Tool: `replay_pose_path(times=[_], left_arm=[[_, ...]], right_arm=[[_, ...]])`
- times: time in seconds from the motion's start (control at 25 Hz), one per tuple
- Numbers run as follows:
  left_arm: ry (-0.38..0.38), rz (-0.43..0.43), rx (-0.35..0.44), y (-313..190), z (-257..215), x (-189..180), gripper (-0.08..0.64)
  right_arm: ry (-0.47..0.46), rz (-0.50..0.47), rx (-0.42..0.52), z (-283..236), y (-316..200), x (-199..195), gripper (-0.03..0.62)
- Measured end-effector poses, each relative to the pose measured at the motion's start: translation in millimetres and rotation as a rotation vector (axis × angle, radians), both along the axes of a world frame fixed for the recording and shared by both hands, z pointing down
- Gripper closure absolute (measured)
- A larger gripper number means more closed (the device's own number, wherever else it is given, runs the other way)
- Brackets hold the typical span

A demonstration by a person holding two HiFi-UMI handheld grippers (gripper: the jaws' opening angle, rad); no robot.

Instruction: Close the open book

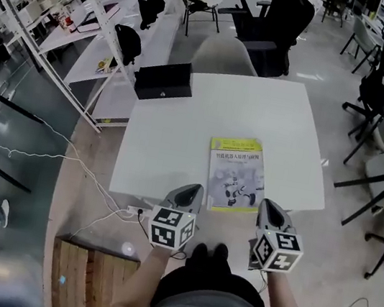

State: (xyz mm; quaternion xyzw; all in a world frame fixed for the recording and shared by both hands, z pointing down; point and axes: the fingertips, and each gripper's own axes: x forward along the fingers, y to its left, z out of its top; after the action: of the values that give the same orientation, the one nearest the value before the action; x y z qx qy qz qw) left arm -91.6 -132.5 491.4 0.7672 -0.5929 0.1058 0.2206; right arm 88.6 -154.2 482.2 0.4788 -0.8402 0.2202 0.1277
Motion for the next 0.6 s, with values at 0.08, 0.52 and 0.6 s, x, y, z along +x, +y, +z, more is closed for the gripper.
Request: replay_pose_path(times=[0.08, 0.52, 0.6], left_arm=[[-0.003, -0.015, 0.010, 0.8, -2.5, -3.6, 0.552], [0.019, -0.079, 0.059, 3.6, -15.4, -18.8, 0.552], [0.018, -0.084, 0.067, 3.7, -18.0, -20.1, 0.552]], right_arm=[[0.000, -0.006, 0.003, -0.8, 0.0, -0.9, 0.589], [0.005, -0.026, 0.045, -13.7, -3.1, -4.3, 0.589], [0.002, -0.028, 0.052, -16.4, -3.0, -4.3, 0.589]])
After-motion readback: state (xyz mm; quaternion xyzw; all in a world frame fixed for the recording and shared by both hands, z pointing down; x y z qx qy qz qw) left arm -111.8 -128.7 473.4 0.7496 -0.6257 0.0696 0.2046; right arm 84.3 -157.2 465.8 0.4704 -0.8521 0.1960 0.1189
